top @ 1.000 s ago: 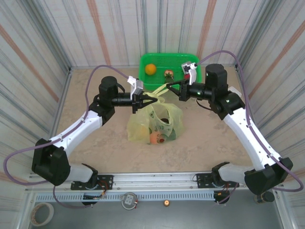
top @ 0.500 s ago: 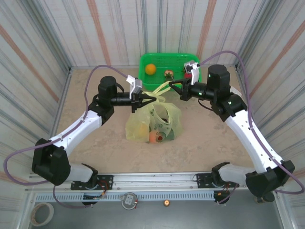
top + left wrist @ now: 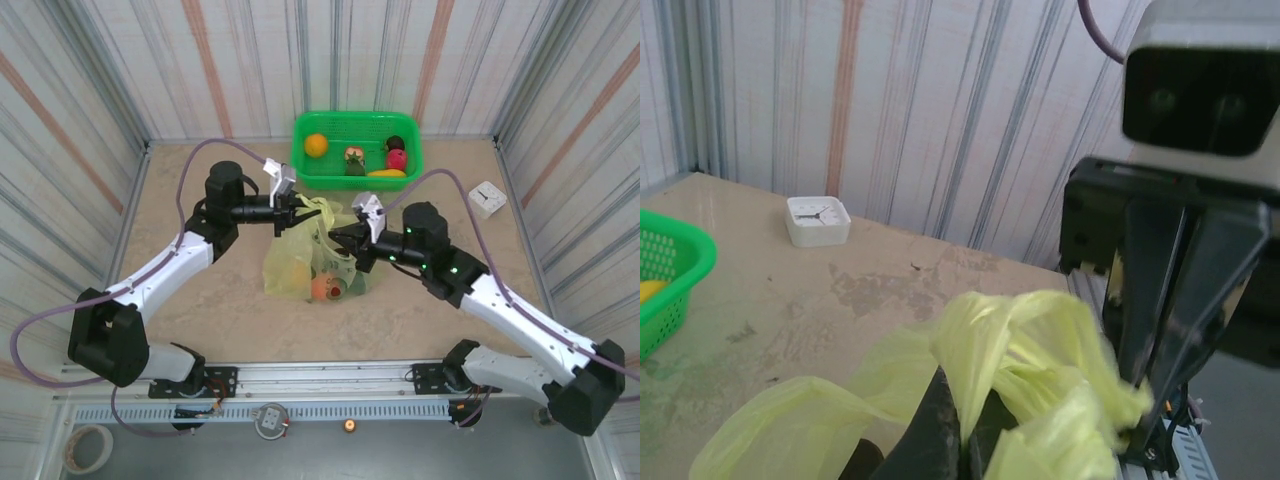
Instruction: Place the fake fruits into the plastic bag and tie a complex knot
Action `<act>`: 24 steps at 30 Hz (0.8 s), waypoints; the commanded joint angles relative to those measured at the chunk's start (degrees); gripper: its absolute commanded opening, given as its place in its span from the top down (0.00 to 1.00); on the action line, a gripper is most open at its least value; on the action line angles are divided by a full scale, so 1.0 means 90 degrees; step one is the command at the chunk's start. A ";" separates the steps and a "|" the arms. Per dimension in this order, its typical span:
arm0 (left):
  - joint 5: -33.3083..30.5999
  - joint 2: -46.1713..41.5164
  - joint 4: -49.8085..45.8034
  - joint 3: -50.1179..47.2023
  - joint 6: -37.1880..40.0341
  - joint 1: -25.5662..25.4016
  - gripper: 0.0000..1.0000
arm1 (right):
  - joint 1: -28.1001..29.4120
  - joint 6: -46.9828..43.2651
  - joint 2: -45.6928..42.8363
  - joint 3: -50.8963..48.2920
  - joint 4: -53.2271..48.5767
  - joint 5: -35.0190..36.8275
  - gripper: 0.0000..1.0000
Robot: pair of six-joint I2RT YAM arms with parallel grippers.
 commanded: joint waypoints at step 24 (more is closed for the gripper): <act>-0.0478 0.0102 -0.1323 0.0315 0.0868 -0.0431 0.95 | -0.0122 -0.0789 0.1572 0.0027 0.1077 0.1427 1.00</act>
